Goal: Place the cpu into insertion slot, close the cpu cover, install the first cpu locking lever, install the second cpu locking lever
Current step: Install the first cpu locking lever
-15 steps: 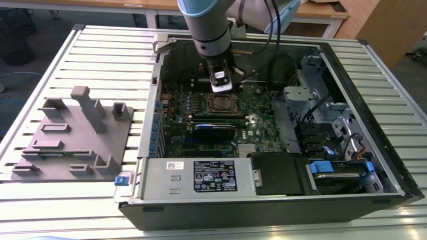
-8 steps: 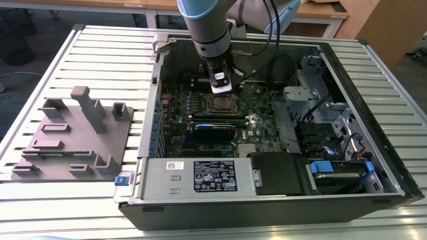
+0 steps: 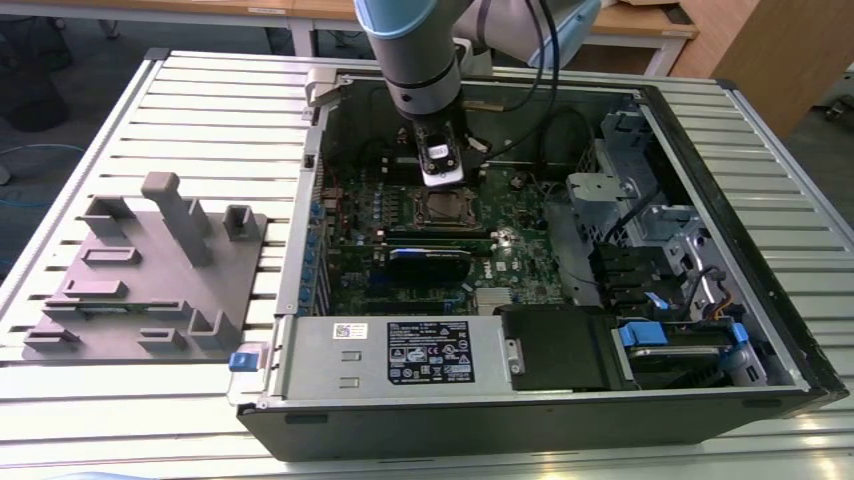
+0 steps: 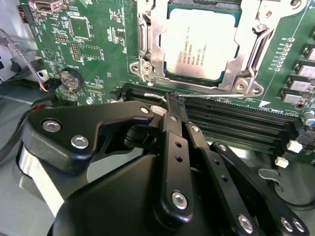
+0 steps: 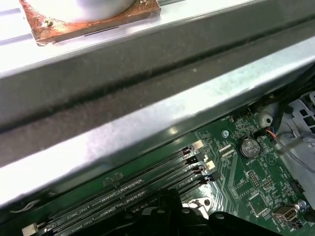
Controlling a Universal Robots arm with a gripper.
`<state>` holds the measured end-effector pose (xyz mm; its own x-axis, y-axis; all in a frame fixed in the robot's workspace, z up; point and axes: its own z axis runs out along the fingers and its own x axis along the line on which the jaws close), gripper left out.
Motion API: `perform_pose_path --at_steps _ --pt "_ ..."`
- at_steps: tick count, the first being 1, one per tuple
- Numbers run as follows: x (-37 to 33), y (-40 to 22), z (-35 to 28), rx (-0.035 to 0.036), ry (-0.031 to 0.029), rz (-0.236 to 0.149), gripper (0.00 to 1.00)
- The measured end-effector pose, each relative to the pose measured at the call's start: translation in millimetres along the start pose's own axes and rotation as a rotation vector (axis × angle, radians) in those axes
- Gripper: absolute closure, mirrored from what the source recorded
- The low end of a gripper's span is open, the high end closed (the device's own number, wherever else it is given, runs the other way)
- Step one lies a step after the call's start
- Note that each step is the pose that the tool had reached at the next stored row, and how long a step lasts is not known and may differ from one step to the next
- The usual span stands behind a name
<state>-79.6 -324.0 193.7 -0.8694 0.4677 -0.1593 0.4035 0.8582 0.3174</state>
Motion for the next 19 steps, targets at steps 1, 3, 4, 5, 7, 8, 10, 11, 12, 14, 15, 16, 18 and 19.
perform_pose_path --at_steps 1,3,4,5,7,8,10,11,12,14,15,16,18,19 --pt "0.0 0.0 0.1 0.0001 0.0 0.0 0.89" --pt "0.1 -0.2 0.5 -0.0002 0.0 0.001 0.89" --pt "0.2 -0.2 0.7 -0.0011 0.0004 0.001 0.89" --pt "0.3 -0.3 0.9 -0.0027 0.0007 0.001 0.89" --pt "0.2 -0.4 1.0 -0.0105 0.0016 0.003 0.89" --pt "0.2 -0.4 1.3 -0.0179 0.0025 0.005 0.89" --pt "-0.2 -1.3 1.1 -0.0181 0.0023 0.004 0.89" --pt "-0.7 -2.1 0.9 -0.0181 0.0021 0.004 0.89" --pt "-1.3 -3.2 0.7 -0.0182 0.002 0.004 0.89" --pt "-2.2 -5.2 0.4 -0.0181 0.0016 0.004 0.89" --pt "-2.5 -5.7 0.3 -0.0182 0.0016 0.004 0.89" --pt "-2.5 -5.7 0.3 -0.0182 0.0016 0.004 0.89" --pt "-2.5 -5.7 0.3 -0.0183 0.0016 0.004 0.89" --pt "-2.5 -5.7 0.4 -0.0183 0.0016 0.004 0.89"
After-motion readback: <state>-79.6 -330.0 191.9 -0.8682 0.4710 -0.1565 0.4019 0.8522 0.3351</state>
